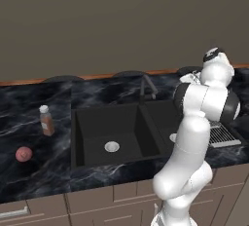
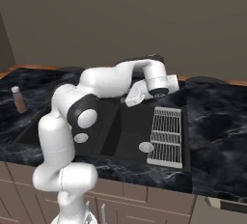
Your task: Turn on the sink faucet. Then move the onion from the counter to the sink. Turn off the sink. Move the vegetable from the sink to the pot next to the stove. Finally move the pot to the rear right burner.
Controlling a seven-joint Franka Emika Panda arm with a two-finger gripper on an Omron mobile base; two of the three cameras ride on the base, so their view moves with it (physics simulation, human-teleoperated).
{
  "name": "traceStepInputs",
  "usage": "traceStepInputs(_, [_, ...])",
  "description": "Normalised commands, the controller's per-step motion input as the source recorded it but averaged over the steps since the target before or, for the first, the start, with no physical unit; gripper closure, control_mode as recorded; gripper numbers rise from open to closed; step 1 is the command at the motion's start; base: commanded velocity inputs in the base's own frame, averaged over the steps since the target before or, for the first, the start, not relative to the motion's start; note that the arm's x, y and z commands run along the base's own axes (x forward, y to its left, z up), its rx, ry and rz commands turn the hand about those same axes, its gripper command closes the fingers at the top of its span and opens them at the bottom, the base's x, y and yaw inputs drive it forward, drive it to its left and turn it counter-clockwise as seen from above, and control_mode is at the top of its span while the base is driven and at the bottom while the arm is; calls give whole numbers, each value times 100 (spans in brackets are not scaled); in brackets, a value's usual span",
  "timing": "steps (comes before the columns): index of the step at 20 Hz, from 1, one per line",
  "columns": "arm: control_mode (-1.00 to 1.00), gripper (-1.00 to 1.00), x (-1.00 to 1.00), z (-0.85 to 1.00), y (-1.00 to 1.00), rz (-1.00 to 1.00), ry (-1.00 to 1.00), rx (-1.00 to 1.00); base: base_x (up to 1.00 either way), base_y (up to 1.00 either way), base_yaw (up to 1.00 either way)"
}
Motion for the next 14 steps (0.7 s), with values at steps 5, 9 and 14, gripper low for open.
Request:
traceStepInputs(5, [-100,-100,26,-14,19,-12,0,0,0,0,0])
traceStepInputs(9, [-100,-100,19,-25,26,-18,0,0,0,0,0])
traceStepInputs(14, [-100,-100,25,-20,39,-21,0,0,0,0,0])
